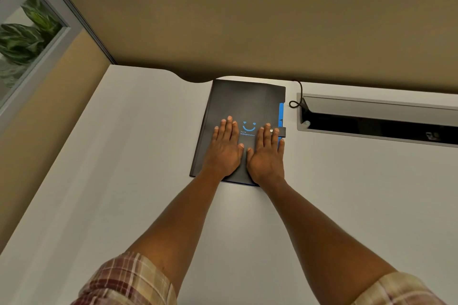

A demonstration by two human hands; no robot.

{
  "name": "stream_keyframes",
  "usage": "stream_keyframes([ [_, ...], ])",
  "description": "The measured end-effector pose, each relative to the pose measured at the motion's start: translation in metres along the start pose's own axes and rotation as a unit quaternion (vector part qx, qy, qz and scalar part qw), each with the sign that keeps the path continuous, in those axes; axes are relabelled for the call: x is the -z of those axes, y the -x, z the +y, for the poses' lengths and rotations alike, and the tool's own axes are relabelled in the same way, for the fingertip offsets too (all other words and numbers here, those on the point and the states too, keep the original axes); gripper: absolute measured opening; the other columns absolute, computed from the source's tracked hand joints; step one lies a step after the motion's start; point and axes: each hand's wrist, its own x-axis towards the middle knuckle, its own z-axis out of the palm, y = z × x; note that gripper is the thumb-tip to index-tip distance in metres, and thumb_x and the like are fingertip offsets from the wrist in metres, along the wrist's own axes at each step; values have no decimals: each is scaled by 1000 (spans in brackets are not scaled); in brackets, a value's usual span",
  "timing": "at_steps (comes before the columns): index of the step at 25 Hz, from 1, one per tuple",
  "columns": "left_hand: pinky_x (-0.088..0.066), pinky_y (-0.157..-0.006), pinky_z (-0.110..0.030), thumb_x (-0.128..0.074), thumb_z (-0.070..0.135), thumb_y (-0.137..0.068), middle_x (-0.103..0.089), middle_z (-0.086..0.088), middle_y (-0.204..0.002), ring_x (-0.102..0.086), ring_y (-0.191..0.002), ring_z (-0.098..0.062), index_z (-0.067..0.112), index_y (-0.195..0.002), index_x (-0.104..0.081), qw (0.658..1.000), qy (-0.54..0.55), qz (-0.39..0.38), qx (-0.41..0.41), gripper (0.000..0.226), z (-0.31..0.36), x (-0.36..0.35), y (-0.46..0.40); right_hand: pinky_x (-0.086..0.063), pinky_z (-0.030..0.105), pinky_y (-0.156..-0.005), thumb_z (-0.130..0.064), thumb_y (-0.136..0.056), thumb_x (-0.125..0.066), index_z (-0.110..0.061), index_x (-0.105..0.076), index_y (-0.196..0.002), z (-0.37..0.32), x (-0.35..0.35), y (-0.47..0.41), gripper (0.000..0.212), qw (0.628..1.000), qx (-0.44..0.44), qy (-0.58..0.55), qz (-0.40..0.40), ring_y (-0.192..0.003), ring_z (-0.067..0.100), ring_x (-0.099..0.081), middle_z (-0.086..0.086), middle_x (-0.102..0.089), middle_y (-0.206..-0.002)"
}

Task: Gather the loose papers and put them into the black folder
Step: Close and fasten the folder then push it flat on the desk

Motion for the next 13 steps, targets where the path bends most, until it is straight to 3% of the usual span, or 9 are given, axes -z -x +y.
stream_keyframes([
  [6, -1, -125, -43, 0, 48, -93, 5, -14, -166, 6, -154, -29, 6, -157, 2, 1000, 2, 19, 0, 76, 0, -4, 2, 0, 47, -122, -48, -94, -5, -10, -1, -154, 0, -9, 3, 72, 999, -3, 20, 32, -151, 31, 7, 11, 4, -164],
  [13, 4, -124, -42, -20, 40, -104, 11, -16, -165, 10, -153, -30, 4, -156, 6, 1000, 13, -12, 19, 68, 10, 17, 2, 1, 46, -122, -41, -101, -22, -9, 3, -154, -3, 13, 3, 67, 1000, -3, -12, -11, -150, 30, 10, 12, 9, -163],
])
